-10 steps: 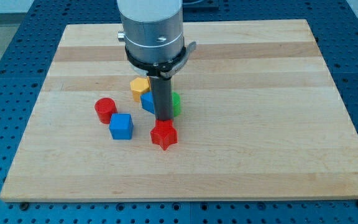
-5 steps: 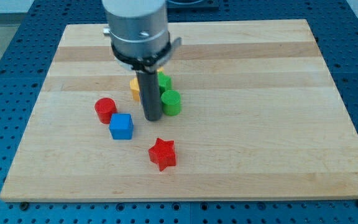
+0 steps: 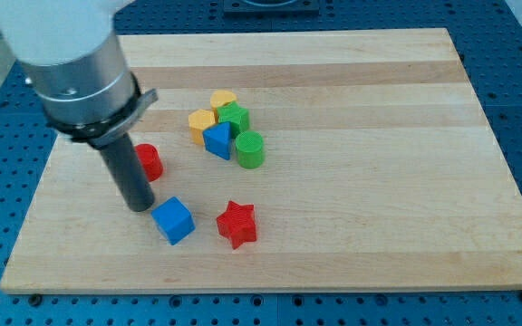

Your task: Push blue cube towards red star

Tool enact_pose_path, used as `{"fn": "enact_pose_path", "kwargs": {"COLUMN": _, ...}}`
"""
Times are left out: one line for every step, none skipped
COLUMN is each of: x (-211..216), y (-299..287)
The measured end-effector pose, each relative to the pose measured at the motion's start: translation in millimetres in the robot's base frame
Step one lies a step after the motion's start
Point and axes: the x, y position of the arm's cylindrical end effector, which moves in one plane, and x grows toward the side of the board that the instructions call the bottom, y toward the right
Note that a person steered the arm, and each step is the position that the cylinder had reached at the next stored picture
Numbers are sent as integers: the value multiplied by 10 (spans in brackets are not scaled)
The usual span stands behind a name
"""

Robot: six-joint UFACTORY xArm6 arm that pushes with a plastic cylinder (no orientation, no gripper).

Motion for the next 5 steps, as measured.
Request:
{"fn": "enact_pose_path", "kwargs": {"x": 193, "y": 32}}
{"fn": "enact_pose_path", "kwargs": {"x": 317, "y": 285}}
{"fn": "enact_pose_path", "kwargs": {"x": 447, "y": 376}}
{"fn": "enact_pose_path", "kwargs": {"x": 640, "y": 419}}
{"fn": "enact_pose_path", "kwargs": {"x": 599, "y": 166}}
